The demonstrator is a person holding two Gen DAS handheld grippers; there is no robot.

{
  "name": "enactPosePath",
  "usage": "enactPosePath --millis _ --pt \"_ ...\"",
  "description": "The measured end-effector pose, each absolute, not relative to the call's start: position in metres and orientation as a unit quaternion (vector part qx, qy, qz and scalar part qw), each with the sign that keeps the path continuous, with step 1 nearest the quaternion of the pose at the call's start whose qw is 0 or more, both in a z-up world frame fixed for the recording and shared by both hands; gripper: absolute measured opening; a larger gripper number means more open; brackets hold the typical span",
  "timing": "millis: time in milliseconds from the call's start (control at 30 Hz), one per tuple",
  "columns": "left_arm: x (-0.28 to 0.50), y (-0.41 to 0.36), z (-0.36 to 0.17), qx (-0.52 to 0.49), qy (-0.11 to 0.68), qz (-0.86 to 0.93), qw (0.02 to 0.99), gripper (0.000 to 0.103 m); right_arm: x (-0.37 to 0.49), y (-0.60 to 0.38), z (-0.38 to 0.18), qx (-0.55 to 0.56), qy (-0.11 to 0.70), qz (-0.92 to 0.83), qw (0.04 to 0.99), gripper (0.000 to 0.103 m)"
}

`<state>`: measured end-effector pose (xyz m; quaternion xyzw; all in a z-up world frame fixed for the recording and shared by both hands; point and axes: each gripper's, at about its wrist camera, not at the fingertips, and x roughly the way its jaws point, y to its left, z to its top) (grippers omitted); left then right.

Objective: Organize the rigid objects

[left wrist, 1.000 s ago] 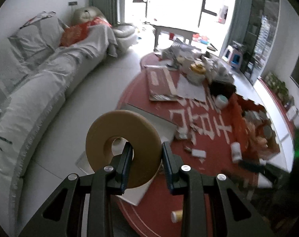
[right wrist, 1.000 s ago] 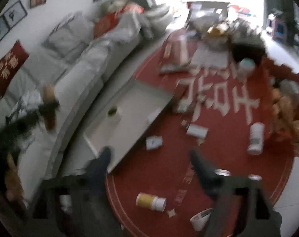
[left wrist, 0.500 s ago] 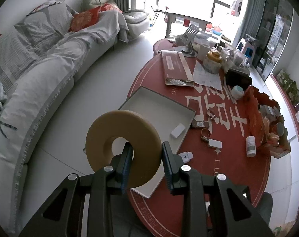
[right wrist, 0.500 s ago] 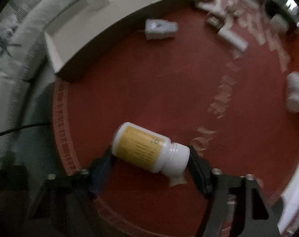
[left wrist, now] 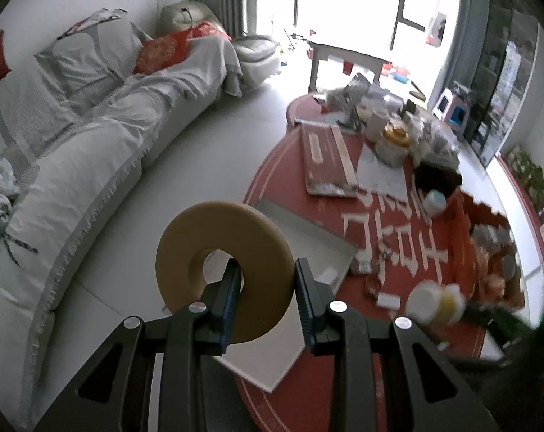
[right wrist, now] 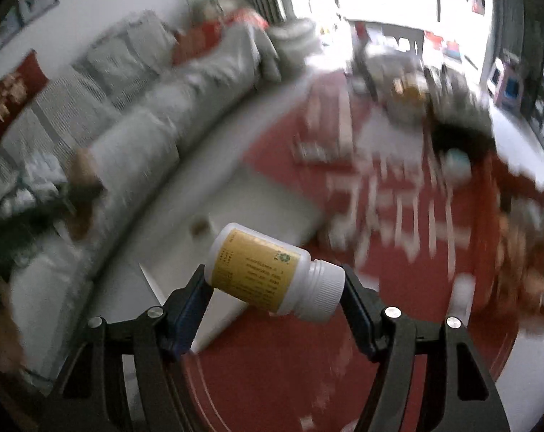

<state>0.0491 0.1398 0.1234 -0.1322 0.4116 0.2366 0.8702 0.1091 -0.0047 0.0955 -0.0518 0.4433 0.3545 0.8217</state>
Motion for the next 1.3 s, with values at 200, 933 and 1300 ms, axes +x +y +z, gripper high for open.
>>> enactPosePath --millis 200,933,1300 --pt "0.063 0.161 0.140 -0.134 0.383 0.278 0.871 0.033 0.142 0.038 0.155 -0.050 0.389 0.365 0.844 0.071" --pt "0.108 0.212 -0.001 -0.179 0.491 0.306 0.796 0.033 0.183 0.101 0.020 -0.107 0.523 0.338 0.775 0.071" --pt "0.121 0.214 -0.025 -0.183 0.514 0.301 0.782 0.032 0.193 0.111 -0.002 -0.114 0.540 0.333 0.764 0.071"
